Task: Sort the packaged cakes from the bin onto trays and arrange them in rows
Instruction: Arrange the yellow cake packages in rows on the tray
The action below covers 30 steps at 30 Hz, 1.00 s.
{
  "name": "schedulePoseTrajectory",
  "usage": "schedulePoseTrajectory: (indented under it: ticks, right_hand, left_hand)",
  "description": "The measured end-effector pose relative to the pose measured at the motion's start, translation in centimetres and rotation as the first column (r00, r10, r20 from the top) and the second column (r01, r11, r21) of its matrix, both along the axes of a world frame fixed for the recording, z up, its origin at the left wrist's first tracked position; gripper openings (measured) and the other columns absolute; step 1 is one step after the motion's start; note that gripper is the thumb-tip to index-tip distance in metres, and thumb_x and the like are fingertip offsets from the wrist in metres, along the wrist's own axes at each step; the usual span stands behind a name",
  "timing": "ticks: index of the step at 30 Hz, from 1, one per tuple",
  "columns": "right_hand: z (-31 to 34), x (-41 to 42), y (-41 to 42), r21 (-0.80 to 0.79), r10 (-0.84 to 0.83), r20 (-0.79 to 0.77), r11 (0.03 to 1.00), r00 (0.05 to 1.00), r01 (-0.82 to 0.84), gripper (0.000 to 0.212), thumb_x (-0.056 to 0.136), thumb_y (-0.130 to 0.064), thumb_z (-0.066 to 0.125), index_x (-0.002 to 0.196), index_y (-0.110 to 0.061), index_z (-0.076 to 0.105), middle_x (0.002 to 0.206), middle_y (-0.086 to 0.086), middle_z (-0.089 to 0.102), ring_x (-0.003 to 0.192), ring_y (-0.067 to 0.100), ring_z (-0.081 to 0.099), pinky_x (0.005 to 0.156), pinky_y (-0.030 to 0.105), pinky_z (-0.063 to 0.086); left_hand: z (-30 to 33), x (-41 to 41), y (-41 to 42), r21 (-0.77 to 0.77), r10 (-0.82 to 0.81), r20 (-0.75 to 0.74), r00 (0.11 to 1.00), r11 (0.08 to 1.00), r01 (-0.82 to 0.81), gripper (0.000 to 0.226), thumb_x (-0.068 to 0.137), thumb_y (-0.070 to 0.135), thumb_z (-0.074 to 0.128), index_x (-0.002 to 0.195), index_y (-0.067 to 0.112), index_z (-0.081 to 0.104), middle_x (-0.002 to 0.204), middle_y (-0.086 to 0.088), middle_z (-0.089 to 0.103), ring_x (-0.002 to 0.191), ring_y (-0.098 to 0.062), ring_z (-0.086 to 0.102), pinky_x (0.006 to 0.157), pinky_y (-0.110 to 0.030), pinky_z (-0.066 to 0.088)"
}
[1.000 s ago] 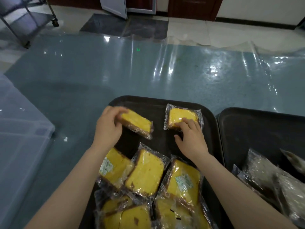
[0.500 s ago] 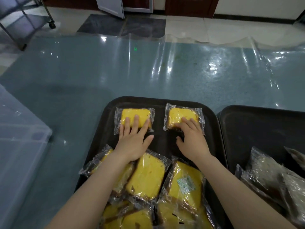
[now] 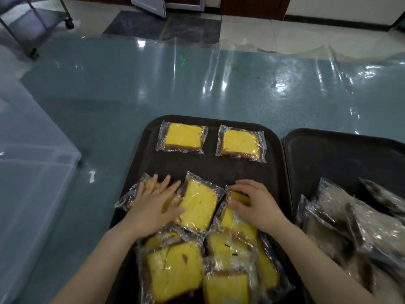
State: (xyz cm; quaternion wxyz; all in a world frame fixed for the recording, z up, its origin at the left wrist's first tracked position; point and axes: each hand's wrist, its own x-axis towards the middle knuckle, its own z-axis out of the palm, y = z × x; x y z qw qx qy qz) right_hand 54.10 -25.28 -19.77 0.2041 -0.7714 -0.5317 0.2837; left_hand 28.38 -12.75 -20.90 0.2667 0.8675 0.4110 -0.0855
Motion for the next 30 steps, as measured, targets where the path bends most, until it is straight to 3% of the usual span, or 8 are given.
schedulePoseTrajectory:
  ticks: [6, 12, 15, 16, 18, 24, 27, 30]
  right_hand:
    - [0.0, -2.4, -4.6, -0.003, -0.101, 0.023, 0.995, 0.995, 0.101, 0.048, 0.088, -0.040, 0.064, 0.133, -0.027, 0.051, 0.127, -0.009, 0.049, 0.124, 0.014, 0.040, 0.102, 0.024, 0.031]
    - [2.4, -0.5, -4.8, 0.014, -0.298, -0.080, 0.954, 0.951, 0.300, 0.039, 0.082, -0.027, 0.073, 0.120, -0.025, 0.062, 0.101, 0.001, 0.058, 0.081, 0.006, 0.055, 0.075, 0.023, 0.041]
    - [4.0, 1.3, -3.4, 0.151, -0.408, -0.152, 0.891, 0.900, 0.429, 0.010, 0.086, -0.029, 0.068, 0.096, -0.031, 0.066, 0.096, 0.003, 0.062, 0.080, 0.012, 0.059, 0.068, 0.028, 0.048]
    - [4.4, 1.8, -2.9, 0.194, -0.446, -0.218, 0.852, 0.868, 0.486, 0.009, 0.086, -0.029, 0.067, 0.095, -0.031, 0.064, 0.100, 0.004, 0.062, 0.085, 0.015, 0.061, 0.073, 0.034, 0.052]
    - [4.8, 2.3, -2.1, 0.262, -0.463, -0.316, 0.796, 0.828, 0.546, 0.014, 0.086, -0.025, 0.068, 0.098, -0.030, 0.062, 0.107, 0.003, 0.060, 0.093, 0.017, 0.062, 0.083, 0.041, 0.054]
    - [2.6, 2.1, -2.3, 0.218, -0.255, -0.240, 0.926, 0.937, 0.308, 0.034, 0.078, -0.002, 0.073, 0.083, -0.030, 0.054, 0.093, -0.010, 0.060, 0.088, 0.006, 0.059, 0.070, 0.015, 0.046]
    - [1.0, 2.1, -4.0, 0.180, -0.027, -0.002, 0.983, 1.000, 0.027, 0.047, 0.073, 0.006, 0.069, 0.088, -0.035, 0.052, 0.100, -0.015, 0.053, 0.096, 0.009, 0.056, 0.078, 0.014, 0.041]
    - [-0.2, 2.1, -4.6, 0.116, 0.193, 0.188, 0.969, 0.963, -0.217, 0.049, 0.076, 0.000, 0.070, 0.118, -0.023, 0.060, 0.123, -0.008, 0.052, 0.121, 0.018, 0.048, 0.101, 0.029, 0.040]
  left_hand:
    - [-0.3, -0.4, -4.4, -0.033, -0.072, -0.080, 0.994, 0.997, 0.070, 0.086, 0.065, 0.088, 0.031, 0.135, 0.058, -0.009, 0.146, 0.005, -0.033, 0.128, -0.023, -0.045, 0.103, -0.050, -0.029]
    - [1.1, -0.4, -6.5, -0.183, 0.086, 0.222, 0.971, 0.982, -0.045, 0.055, 0.086, 0.043, 0.059, 0.130, 0.057, 0.030, 0.144, 0.021, 0.004, 0.134, -0.011, -0.024, 0.103, -0.045, -0.025]
    - [2.2, 0.4, -5.8, -0.313, 0.276, 0.366, 0.889, 0.936, -0.162, 0.052, 0.091, 0.021, 0.057, 0.127, 0.054, 0.039, 0.141, 0.014, 0.040, 0.134, -0.009, 0.031, 0.114, -0.046, 0.020]
    - [2.5, 0.8, -5.1, -0.285, 0.289, 0.388, 0.875, 0.941, -0.185, 0.053, 0.091, 0.018, 0.056, 0.129, 0.052, 0.041, 0.133, 0.013, 0.052, 0.117, -0.008, 0.053, 0.101, -0.040, 0.043]
    - [3.0, 1.6, -3.0, -0.157, 0.277, 0.383, 0.881, 0.959, -0.234, 0.054, 0.090, 0.017, 0.057, 0.134, 0.045, 0.043, 0.125, 0.011, 0.059, 0.099, -0.007, 0.061, 0.082, -0.031, 0.052]
    - [3.2, 4.4, 2.4, 0.435, 0.149, 0.156, 0.976, 0.877, -0.204, 0.064, 0.087, 0.003, 0.051, 0.143, 0.028, 0.034, 0.142, -0.003, 0.043, 0.131, -0.024, 0.035, 0.108, -0.043, 0.031]
    - [2.3, 6.0, -0.1, 0.330, 0.202, 0.187, 0.961, 0.909, -0.255, 0.064, 0.089, 0.015, 0.050, 0.146, 0.024, 0.022, 0.148, -0.009, 0.034, 0.132, -0.030, 0.034, 0.102, -0.043, 0.037]
    - [0.3, 7.3, -2.8, 0.227, 0.171, -0.029, 0.985, 0.961, -0.160, 0.069, 0.094, 0.051, 0.035, 0.148, 0.031, -0.003, 0.156, -0.017, 0.000, 0.141, -0.040, 0.009, 0.112, -0.050, 0.016]
